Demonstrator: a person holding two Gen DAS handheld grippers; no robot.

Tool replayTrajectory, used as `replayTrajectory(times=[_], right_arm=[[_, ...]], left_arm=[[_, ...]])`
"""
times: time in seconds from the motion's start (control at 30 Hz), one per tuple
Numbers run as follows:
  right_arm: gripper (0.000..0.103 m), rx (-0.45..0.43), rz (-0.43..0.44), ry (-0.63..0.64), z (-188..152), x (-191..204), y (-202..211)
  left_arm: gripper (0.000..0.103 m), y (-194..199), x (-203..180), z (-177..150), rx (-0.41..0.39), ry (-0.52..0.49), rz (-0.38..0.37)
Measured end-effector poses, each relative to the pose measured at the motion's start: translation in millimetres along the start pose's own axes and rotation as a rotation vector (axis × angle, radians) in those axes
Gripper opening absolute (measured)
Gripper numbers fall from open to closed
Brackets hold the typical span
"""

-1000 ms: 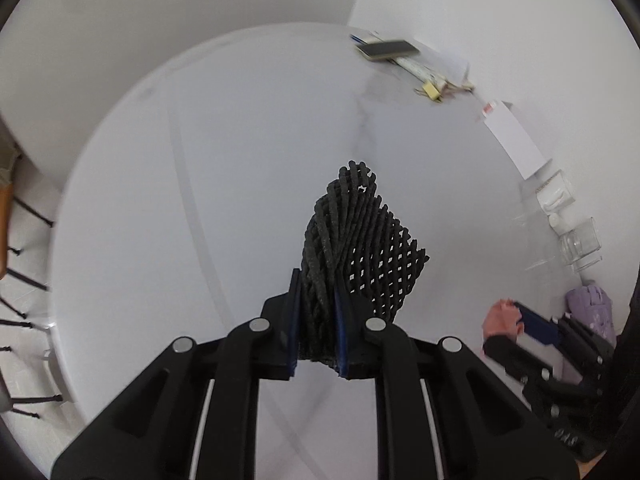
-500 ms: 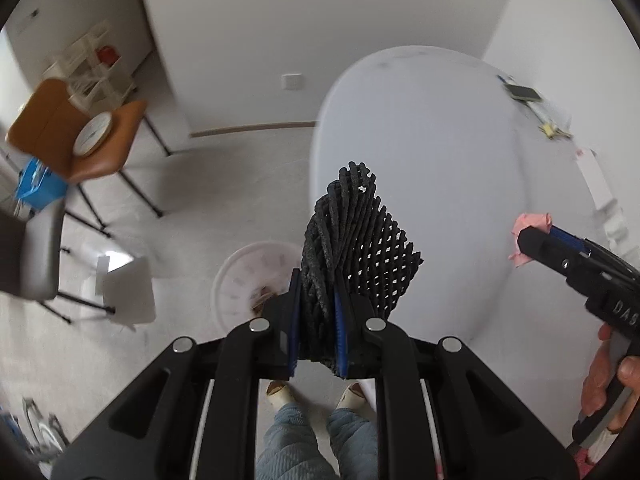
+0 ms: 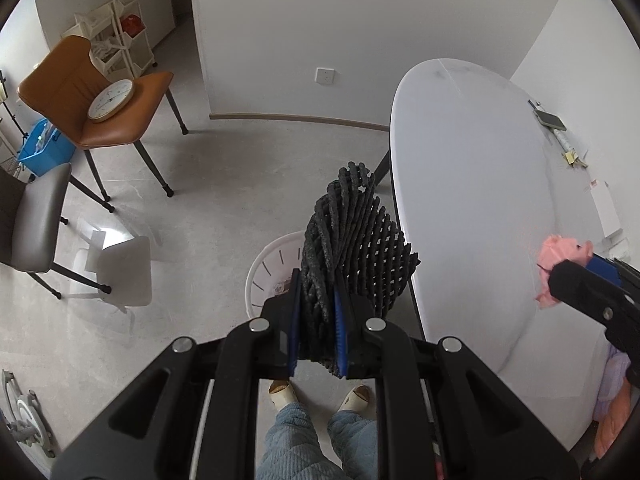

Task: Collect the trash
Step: 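Carry the black mesh pad to the wastebasket and open the left gripper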

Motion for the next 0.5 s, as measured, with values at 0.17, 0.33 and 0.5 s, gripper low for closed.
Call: replayTrajectory(times=[0.17,0.33,0.5], right_arm=[[0.048,0.012,-0.035,-0.006,-5,2,3],[0.048,0.036,-0.070,-0.013,-7,1,2],[0.048,0.057,-0.093,-0.027,-8,-5,-3]], left_arm=[[0.014,-25,-3,-1,0.043,-0.024,-0.015],[0.025,-54,-1,-4,0.105,-0.021,-0.023],[0.049,-64,-3,0,0.094,-0.016,-0.034]])
Point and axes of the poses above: each gripper's, at about its wrist camera, not at the fingertips, and y roughly against the way its jaws point, x to its left, z to its top, the point moved 9 cm from there along -y, roughly the way its jaws point, and after that the axes turned 11 degrees about y, right-handed, at the moved point
